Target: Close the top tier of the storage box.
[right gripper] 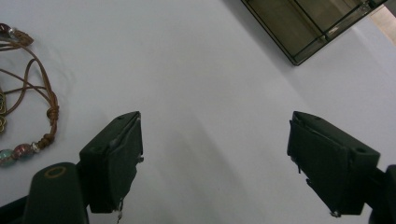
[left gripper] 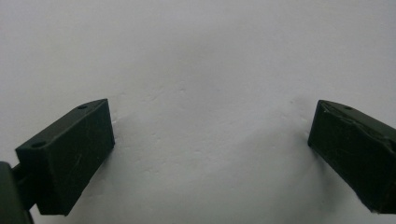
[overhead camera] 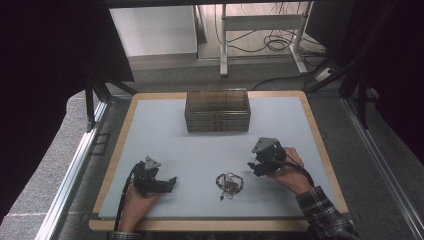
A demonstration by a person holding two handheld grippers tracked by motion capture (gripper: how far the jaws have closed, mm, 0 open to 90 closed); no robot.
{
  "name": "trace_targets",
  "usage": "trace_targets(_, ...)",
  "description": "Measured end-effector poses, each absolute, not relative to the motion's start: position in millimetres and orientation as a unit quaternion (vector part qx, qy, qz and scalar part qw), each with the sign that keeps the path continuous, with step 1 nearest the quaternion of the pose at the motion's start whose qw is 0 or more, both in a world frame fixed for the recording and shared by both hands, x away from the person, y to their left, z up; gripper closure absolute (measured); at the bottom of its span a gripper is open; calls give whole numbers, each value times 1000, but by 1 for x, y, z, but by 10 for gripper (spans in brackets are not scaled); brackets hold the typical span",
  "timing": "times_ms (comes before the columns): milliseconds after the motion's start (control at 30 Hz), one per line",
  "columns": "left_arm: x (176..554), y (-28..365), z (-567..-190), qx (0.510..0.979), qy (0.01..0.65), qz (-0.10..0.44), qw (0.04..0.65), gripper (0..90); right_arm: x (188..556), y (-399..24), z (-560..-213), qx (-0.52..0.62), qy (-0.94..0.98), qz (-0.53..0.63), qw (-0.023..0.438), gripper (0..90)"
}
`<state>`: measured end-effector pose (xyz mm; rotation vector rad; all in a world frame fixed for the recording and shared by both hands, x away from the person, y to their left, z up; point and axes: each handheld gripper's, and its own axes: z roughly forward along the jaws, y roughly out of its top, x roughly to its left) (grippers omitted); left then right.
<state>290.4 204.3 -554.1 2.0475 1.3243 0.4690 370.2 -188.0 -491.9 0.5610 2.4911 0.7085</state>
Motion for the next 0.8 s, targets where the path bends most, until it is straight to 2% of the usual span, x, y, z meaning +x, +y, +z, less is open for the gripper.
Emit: trace_targets(800,290,205,-554,782,503,180,321,6,379,-159,-488,175,914,232,283,250)
